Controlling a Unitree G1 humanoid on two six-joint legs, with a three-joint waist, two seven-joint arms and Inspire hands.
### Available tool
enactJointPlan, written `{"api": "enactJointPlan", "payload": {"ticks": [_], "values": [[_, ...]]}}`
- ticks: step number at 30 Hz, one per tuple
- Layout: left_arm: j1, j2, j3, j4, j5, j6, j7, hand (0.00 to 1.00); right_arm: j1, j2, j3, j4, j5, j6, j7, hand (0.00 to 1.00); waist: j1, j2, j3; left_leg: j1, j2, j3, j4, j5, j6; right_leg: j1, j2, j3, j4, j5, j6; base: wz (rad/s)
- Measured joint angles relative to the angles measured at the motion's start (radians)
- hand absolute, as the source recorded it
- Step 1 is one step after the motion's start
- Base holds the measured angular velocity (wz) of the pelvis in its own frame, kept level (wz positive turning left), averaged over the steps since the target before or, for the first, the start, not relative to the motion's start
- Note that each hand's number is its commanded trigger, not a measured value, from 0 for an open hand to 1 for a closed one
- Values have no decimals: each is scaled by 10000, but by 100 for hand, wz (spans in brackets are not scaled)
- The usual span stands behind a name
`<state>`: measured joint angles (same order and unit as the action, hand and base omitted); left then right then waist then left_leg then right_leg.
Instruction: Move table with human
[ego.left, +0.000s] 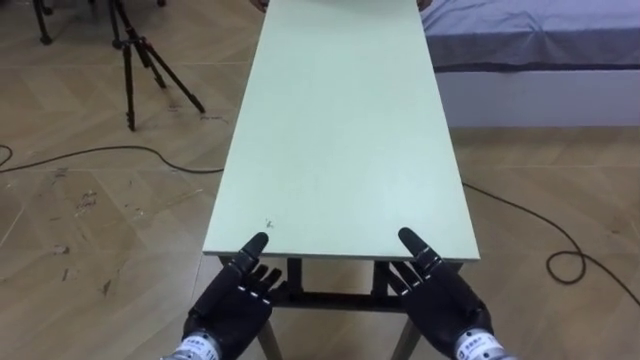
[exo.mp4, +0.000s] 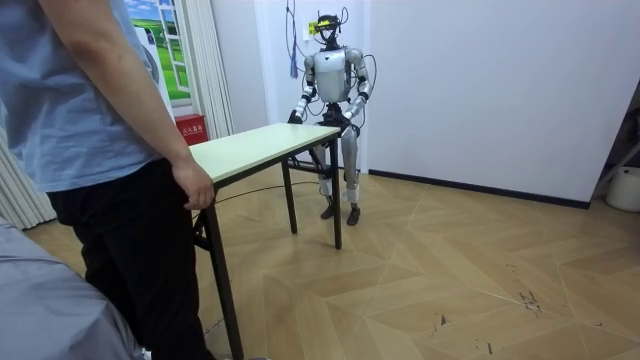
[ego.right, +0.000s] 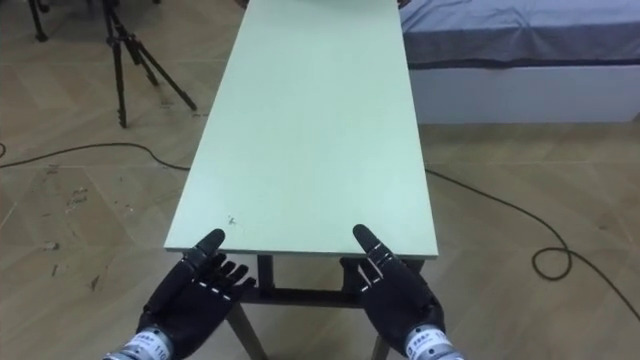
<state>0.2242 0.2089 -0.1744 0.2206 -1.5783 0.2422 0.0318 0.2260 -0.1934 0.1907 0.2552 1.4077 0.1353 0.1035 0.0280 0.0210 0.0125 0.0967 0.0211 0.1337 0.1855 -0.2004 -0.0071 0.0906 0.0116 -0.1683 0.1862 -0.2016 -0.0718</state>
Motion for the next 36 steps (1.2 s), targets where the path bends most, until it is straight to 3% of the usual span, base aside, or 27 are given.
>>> {"api": "enactJointPlan", "payload": {"ticks": [9, 14, 28, 30, 32, 33, 34, 35, 36], "values": [[0, -10, 116, -859, 2, -6, 109, 0, -21, 102, -80, -89, 25, -20, 21, 0, -26, 42, 23, -189, -5, -20, 67, 0, 0, -78, 16, -22, -8, 27, -12, 0], [5, -10, 122, -1243, 3, -6, 784, 0, -22, 188, -127, -145, 32, -20, -3, 0, 14, 46, 26, -179, 3, -21, 64, -1, -1, -69, 41, -20, -13, 41, -34, 0], [3, -18, 154, -1421, -261, -15, 1156, 0, -68, 381, -233, -148, 573, -25, 14, 0, -19, 44, 73, -182, 3, -25, 52, -1, -2, -95, 46, -22, -155, 45, -38, 0], [50, -155, 276, -1421, -466, -14, 1156, 0, -66, 499, -300, -151, 891, -15, 6, 0, -12, 43, 73, -180, -1, -23, 42, 0, -3, -96, 45, -20, -159, 46, -37, 0], [124, -553, 572, -1426, -603, -12, 1171, 0, -63, 701, -405, -397, 1255, -7, -264, 0, 6, 36, 72, -176, -2, -17, 30, 0, -3, -95, 49, -8, -134, 54, -31, 0], [124, -596, 594, -1426, -609, -12, 1172, 0, -62, 733, -425, -462, 1361, -7, -404, 0, 19, 34, 71, -176, 0, -17, 29, 0, -3, -91, 52, -9, -132, 59, -32, 0], [124, -671, 641, -1425, -620, -12, 1193, 34, -62, 739, -429, -501, 1501, -6, -530, 0, 34, 27, 70, -164, 3, -17, 22, 0, -3, -81, 57, -7, -134, 62, -34, 0], [124, -686, 642, -1425, -635, -13, 1202, 55, -63, 740, -429, -532, 1605, -6, -611, 0, 35, 21, 73, -158, 3, -18, 22, 0, -3, -75, 57, -7, -135, 63, -35, 0], [124, -702, 649, -1425, -657, -13, 1216, 100, -63, 740, -429, -603, 1671, -6, -765, 12, 42, 9, 71, -150, 6, -18, 16, 0, -4, -72, 59, -6, -132, 65, -38, 0]]}}
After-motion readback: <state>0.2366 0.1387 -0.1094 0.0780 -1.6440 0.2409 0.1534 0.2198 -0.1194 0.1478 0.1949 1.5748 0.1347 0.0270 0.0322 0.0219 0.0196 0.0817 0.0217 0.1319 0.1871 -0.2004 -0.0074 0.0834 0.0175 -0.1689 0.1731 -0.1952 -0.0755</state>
